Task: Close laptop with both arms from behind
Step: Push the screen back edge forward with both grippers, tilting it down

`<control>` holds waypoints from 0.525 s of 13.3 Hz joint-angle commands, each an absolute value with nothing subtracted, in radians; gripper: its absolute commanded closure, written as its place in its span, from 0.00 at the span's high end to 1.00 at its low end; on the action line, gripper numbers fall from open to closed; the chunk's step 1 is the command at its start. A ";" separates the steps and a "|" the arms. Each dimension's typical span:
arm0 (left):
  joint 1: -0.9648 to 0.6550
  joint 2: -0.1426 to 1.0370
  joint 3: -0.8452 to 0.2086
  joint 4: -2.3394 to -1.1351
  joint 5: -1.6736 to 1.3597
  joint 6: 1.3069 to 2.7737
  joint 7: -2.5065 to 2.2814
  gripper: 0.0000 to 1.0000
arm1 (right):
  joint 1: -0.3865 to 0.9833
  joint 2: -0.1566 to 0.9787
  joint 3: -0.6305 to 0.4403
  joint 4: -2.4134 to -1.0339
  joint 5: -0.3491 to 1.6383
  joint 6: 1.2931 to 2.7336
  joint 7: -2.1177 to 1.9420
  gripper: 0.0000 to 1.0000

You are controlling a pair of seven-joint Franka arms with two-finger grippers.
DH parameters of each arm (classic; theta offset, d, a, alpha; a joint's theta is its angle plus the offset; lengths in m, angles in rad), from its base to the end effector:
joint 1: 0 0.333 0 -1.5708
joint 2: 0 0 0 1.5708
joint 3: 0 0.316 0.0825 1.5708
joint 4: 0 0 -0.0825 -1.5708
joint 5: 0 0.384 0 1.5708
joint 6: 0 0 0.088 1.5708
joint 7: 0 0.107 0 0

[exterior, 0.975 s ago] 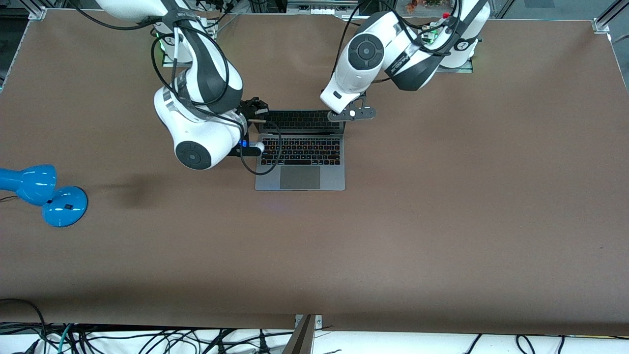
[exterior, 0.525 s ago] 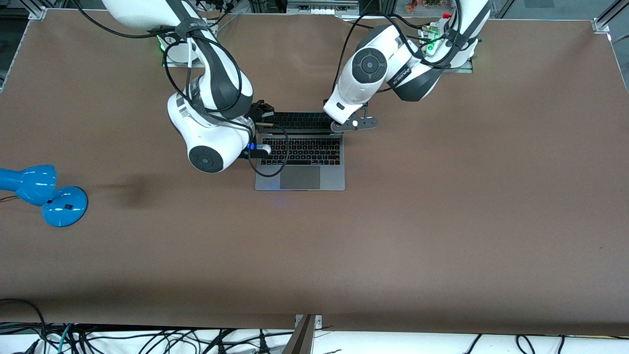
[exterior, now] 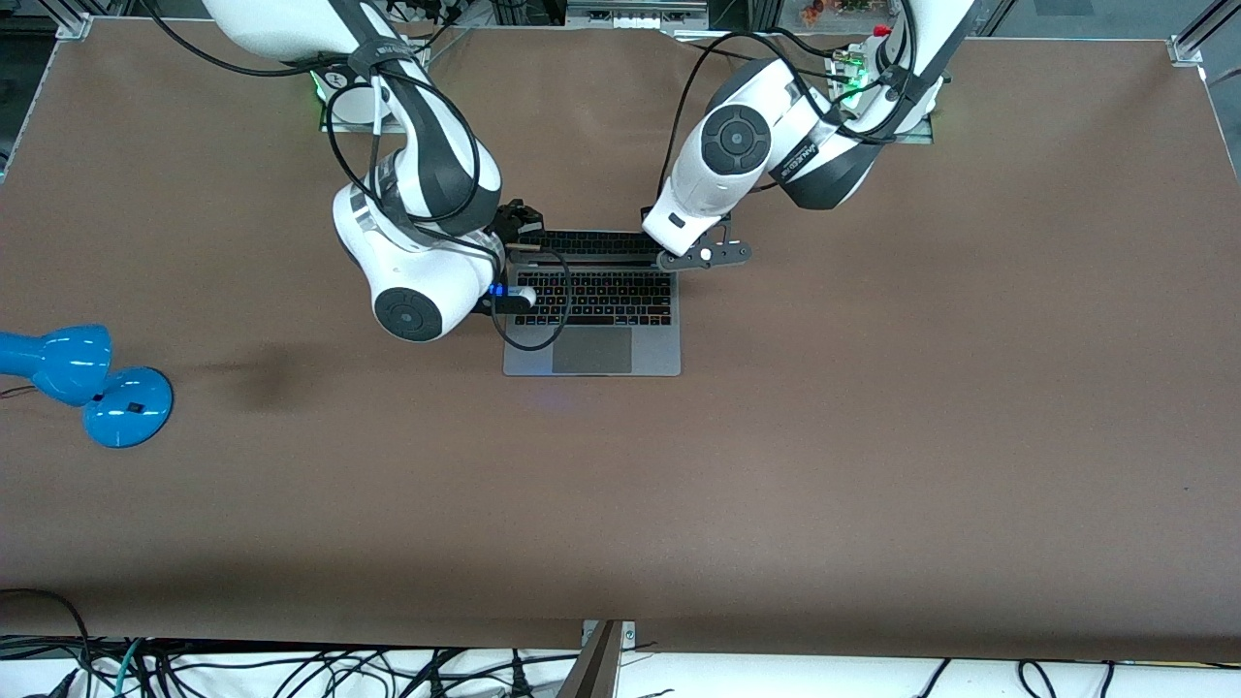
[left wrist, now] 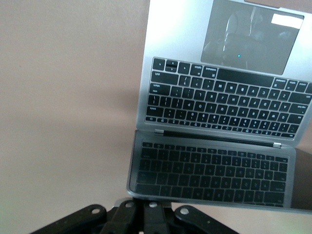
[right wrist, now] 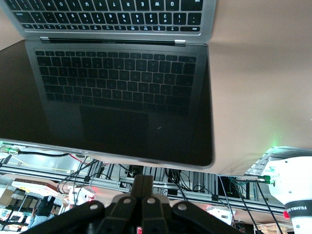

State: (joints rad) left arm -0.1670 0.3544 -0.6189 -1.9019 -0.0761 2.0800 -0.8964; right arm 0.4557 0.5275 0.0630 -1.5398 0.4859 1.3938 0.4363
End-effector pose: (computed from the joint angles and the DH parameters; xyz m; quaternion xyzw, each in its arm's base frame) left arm 0.4386 -0.4172 0.3388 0.9858 0.0839 -0.1377 0.0467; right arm 0.5100 0.3501 0.3302 -0.9130 -0.0006 0.4005 0.0781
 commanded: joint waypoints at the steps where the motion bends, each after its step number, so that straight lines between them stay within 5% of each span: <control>1: -0.167 0.399 -0.618 -1.852 -0.031 2.077 -0.925 0.00 | 0.480 0.545 0.051 -1.522 0.476 1.426 0.457 0.00; 7: -0.169 0.420 -0.606 -1.829 -0.005 2.077 -0.928 0.00 | 0.474 0.545 0.015 -1.517 0.440 1.451 0.450 0.00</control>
State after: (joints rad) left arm -0.1667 0.3974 -0.6089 -1.8637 -0.0382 2.0801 -0.9086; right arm 0.4700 0.5367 0.0319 -1.5394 0.4541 1.4462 0.4408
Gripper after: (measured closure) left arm 0.991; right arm 0.991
